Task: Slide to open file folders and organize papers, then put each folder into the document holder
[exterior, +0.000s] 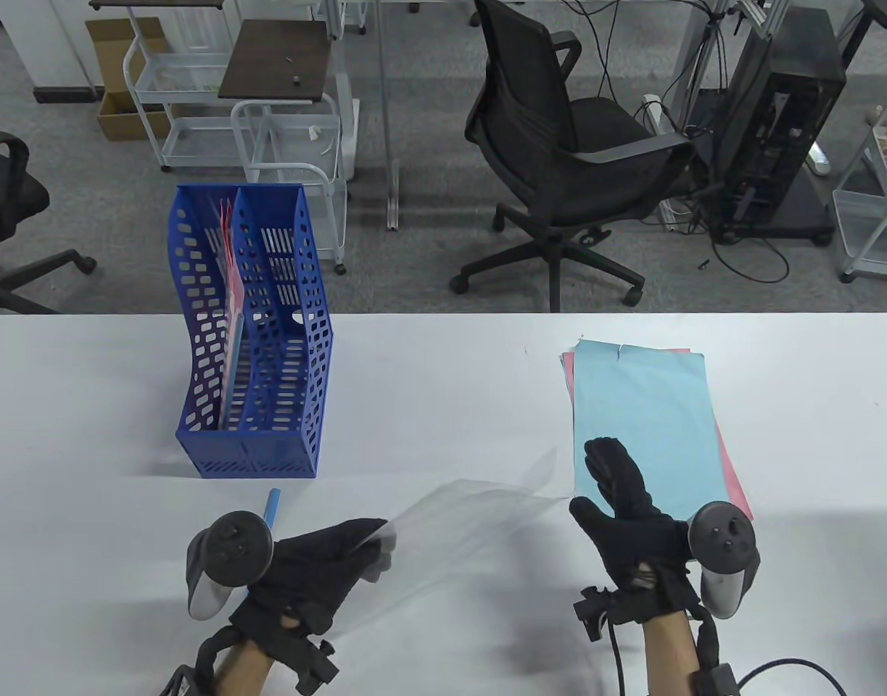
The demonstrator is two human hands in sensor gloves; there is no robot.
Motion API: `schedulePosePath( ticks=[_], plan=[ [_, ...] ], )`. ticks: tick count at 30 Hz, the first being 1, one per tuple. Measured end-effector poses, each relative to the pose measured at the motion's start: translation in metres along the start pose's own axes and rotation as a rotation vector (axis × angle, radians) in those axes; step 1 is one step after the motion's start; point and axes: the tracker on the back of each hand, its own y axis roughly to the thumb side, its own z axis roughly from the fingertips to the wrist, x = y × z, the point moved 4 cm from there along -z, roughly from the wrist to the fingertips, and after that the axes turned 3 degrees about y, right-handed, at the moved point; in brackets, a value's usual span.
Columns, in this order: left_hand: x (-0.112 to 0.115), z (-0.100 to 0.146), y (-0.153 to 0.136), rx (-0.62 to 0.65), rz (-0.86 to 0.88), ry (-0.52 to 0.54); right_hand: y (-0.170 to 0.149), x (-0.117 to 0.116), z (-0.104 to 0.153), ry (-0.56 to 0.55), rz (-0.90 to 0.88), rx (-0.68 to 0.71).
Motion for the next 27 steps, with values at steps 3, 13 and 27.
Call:
schedulePosePath(
  ticks=[3,13,27],
  plan=[
    [-0.004,0.0,-0.005,0.008,0.098,-0.012,-0.008,-0.022,-0.006,0.158,-0.089,-0.034],
    [-0.002,0.002,-0.036,-0.208,0.153,0.078,-0.001,-0.044,-0.008,0.119,0.114,-0.117],
    [0.05,-0.003,-0.032,-0.287,0.103,-0.183,0.003,-0.063,-0.004,0.047,0.308,-0.174]
  ],
)
